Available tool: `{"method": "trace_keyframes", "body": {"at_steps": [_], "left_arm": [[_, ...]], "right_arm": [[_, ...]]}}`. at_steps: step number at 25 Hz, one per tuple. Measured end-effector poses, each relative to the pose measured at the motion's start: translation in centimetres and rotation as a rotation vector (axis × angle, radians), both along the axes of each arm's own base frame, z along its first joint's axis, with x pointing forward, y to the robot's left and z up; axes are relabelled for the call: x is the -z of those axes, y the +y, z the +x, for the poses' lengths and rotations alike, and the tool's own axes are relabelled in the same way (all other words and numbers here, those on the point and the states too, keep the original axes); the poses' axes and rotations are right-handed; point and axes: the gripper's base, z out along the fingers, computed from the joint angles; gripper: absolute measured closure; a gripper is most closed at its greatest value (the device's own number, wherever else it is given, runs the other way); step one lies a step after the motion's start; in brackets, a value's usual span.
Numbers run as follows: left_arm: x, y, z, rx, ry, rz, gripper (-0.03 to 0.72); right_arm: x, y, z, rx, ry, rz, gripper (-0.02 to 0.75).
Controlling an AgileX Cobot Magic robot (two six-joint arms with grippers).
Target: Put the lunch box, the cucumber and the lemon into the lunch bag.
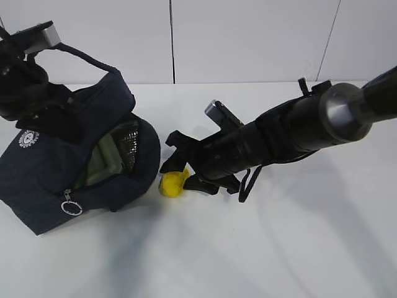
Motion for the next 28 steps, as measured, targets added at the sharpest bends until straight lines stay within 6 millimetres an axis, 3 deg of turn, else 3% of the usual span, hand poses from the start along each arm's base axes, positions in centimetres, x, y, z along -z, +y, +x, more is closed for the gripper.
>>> {"method": "trace_keyframes", "body": {"at_steps": [15, 28], "left_arm": [[0.0, 0.0, -0.1, 0.01, 0.002, 0.002, 0.697], [0.0, 0.0, -0.1, 0.018, 0.002, 0.003, 0.697]], "right_arm": [[1.1, -0.4, 0.4, 0.046, 0.004, -0.041, 0.281], [1.7, 0.6, 1.4, 0.04, 0.02, 0.017, 0.282]]}}
